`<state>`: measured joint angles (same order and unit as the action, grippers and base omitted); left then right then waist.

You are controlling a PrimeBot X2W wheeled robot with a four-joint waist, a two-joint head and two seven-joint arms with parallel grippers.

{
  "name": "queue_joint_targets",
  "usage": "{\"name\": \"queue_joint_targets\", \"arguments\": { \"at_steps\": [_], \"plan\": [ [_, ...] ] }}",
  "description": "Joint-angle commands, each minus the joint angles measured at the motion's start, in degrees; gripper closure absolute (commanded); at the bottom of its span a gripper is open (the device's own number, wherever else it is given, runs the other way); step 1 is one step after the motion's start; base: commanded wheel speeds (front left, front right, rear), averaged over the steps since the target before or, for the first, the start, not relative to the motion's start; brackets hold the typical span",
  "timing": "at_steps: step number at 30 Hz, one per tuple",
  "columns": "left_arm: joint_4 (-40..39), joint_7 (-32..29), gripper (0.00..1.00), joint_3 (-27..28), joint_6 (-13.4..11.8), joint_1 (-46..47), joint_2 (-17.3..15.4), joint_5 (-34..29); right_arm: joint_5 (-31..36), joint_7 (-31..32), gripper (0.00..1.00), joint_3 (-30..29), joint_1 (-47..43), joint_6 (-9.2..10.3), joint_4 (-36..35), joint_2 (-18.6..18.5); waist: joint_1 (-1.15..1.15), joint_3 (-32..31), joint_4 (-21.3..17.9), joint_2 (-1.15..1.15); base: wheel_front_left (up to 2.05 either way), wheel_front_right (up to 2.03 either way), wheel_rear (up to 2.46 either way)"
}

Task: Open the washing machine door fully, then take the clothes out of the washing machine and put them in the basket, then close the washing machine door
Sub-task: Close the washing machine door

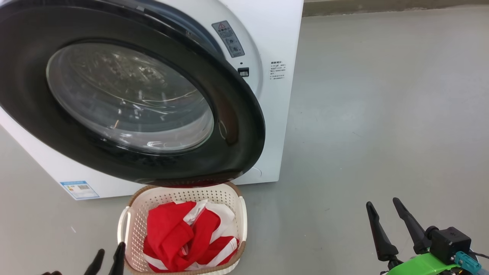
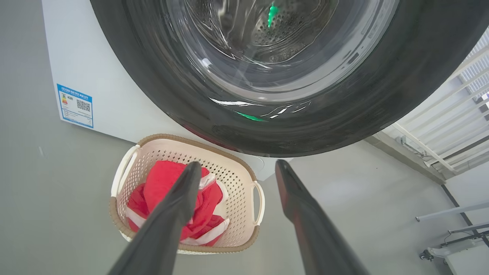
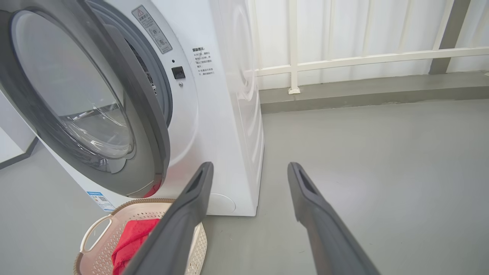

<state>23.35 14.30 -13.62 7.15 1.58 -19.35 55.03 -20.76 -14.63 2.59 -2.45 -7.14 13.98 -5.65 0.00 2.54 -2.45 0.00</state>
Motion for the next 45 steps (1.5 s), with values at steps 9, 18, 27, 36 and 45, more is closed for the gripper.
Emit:
{"name": "queue_joint_targets", "arguments": {
  "at_steps": [9, 18, 27, 36, 45],
  "plan": [
    [-5.8, 0.7, 0.0, 11.8, 0.3, -3.1, 6.2, -19.3, 0.1, -0.4, 0.0, 0.4, -0.8, -0.35, -1.7, -1.2, 0.0, -0.7, -0.2, 0.0, 0.0, 0.0, 0.0],
    [-11.3, 0.7, 0.0, 15.8, 0.3, -5.3, 10.7, -31.8, 0.3, -0.4, 0.0, 0.2, -1.1, -0.35, -1.9, -1.1, 0.0, -0.9, 0.0, 0.0, 0.0, 0.0, 0.0],
    [-15.4, 0.7, 0.0, 19.4, 0.3, -6.1, 13.2, -39.3, 0.4, -0.4, 0.0, -0.1, -1.1, -0.35, -2.2, -0.9, 0.0, -0.6, 0.1, 0.0, 0.0, 0.0, 0.0],
    [-14.0, 0.7, 0.0, 20.5, 0.3, -5.9, 15.0, -41.4, 0.4, -0.4, 0.0, -0.2, -0.8, -0.35, -2.0, -0.9, 0.0, -0.3, 0.3, 0.0, 0.0, 0.0, 0.0],
    [-14.2, 0.7, 0.0, 20.9, 0.3, -5.9, 15.6, -41.9, 0.5, -0.4, 0.0, -0.3, -0.7, -0.35, -2.0, -0.9, 0.0, -0.4, 0.7, 0.0, 0.0, 0.0, 0.0]
  ]
}}
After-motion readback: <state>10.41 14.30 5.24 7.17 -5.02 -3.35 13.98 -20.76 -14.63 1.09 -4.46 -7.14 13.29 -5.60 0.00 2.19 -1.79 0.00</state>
